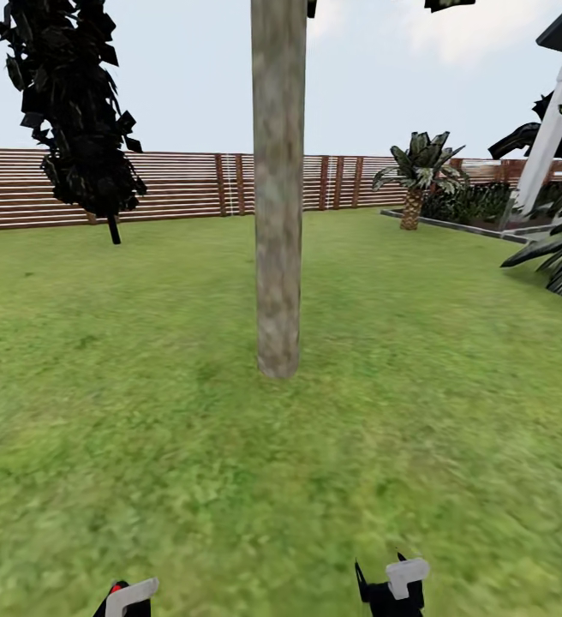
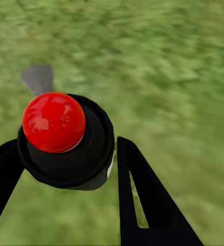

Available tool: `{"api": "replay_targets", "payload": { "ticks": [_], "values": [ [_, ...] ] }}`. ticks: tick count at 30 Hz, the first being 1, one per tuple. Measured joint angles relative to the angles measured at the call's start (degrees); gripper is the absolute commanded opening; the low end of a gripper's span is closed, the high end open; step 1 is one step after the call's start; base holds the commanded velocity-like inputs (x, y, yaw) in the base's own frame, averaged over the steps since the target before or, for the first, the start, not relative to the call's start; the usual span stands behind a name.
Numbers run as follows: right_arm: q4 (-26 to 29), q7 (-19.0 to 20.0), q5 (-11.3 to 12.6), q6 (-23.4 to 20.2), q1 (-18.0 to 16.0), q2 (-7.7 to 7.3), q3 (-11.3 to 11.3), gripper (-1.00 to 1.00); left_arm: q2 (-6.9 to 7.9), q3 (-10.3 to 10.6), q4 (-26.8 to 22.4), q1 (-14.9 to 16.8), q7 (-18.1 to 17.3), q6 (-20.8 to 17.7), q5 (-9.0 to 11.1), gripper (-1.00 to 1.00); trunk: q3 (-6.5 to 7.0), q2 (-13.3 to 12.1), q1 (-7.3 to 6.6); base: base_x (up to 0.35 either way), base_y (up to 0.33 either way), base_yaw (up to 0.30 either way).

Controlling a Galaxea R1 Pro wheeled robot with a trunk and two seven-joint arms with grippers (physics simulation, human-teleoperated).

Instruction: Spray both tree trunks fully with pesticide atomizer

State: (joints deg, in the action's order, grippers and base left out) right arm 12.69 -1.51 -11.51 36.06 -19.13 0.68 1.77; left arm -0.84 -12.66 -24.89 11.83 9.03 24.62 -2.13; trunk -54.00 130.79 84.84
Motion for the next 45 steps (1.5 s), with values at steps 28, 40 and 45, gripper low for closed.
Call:
{"api": "replay_targets", "payload": {
  "ticks": [28,40,45],
  "values": [
    [-0.05,-0.08,-0.02,0.0,0.0,0.01,-0.03,1.0,0.0,0.0,0.01,0.0,-0.01,0.0,-0.06,-1.0,0.0,0.0,0.0,0.34,-0.002,0.0],
    [0.0,-0.13,0.03,0.01,0.0,0.01,-0.03,1.0,0.0,0.15,0.01,0.0,-0.11,0.01,-0.44,-1.0,0.0,0.0,0.0,0.307,-0.119,0.0],
    [0.0,-0.16,0.03,0.01,0.0,0.01,-0.03,1.0,0.0,0.18,0.03,0.0,-0.11,-0.05,-0.46,-1.0,0.0,0.0,0.01,0.291,-0.139,0.0]
  ]
}}
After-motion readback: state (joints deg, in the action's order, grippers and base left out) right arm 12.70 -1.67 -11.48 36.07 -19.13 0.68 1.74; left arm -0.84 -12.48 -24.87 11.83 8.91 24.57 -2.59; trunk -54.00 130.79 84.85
